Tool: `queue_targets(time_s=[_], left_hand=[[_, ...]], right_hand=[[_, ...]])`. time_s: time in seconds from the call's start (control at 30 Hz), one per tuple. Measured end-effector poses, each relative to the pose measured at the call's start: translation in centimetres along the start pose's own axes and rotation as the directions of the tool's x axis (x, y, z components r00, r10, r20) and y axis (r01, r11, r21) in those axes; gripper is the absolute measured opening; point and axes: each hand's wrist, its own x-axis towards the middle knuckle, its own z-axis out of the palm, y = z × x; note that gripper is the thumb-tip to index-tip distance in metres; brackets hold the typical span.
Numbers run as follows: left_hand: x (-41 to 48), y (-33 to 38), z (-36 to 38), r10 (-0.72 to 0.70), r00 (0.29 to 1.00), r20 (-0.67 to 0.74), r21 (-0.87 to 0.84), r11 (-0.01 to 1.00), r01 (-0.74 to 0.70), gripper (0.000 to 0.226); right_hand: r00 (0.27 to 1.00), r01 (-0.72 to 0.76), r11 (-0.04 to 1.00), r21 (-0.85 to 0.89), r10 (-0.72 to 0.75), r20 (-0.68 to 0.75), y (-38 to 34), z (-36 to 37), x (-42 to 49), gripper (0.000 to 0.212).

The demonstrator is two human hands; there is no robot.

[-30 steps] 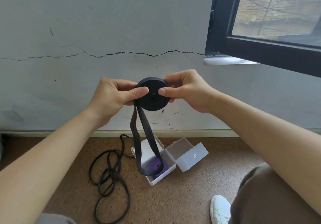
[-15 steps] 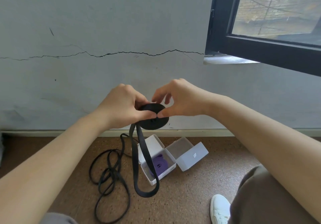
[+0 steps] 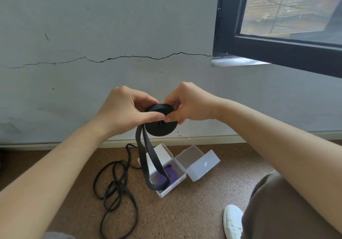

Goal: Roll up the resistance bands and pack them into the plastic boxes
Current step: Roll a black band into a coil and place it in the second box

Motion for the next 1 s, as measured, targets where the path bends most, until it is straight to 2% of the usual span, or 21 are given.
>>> queue_targets(time_s=[0.13,0.33,0.43,0.57,0.83,1.0], left_hand=[[0.0,-0.5,-0.1,-0.018,0.998,-0.054,0.052,0.998,0.021,0.02],[0.2,-1.0,-0.3,-0.074,0.997,0.021,-0.002,0.997,0.074,0.021],[0.3,-1.3,-0.6,-0.14,0.988,0.065,-0.105,0.984,0.146,0.021],[0.4,-1.5,-0.8,-0.213,0.973,0.088,-0.228,0.947,0.228,0.033],[0.2,-1.7,-0.2,-0.164,0.985,0.058,-0.115,0.979,0.17,0.023],[0.1,-1.7,0.1,-0.199,0.978,0.057,-0.244,0.947,0.207,0.023]], right_hand=[[0.999,-0.028,0.997,0.071,0.029,-0.014,0.8,-0.4,-0.2,0.023],[0.998,-0.059,0.988,0.145,0.06,-0.009,1.2,-0.7,-0.4,0.022],[0.998,-0.063,0.984,0.168,0.064,0.002,1.3,-0.7,-0.4,0.023],[0.999,-0.053,0.986,0.156,0.053,0.005,1.1,-0.6,-0.3,0.023],[0.997,-0.072,0.985,0.154,0.074,-0.009,1.4,-0.7,-0.4,0.022],[0.996,-0.077,0.969,0.236,0.083,-0.014,1.6,-1.1,-0.7,0.021]])
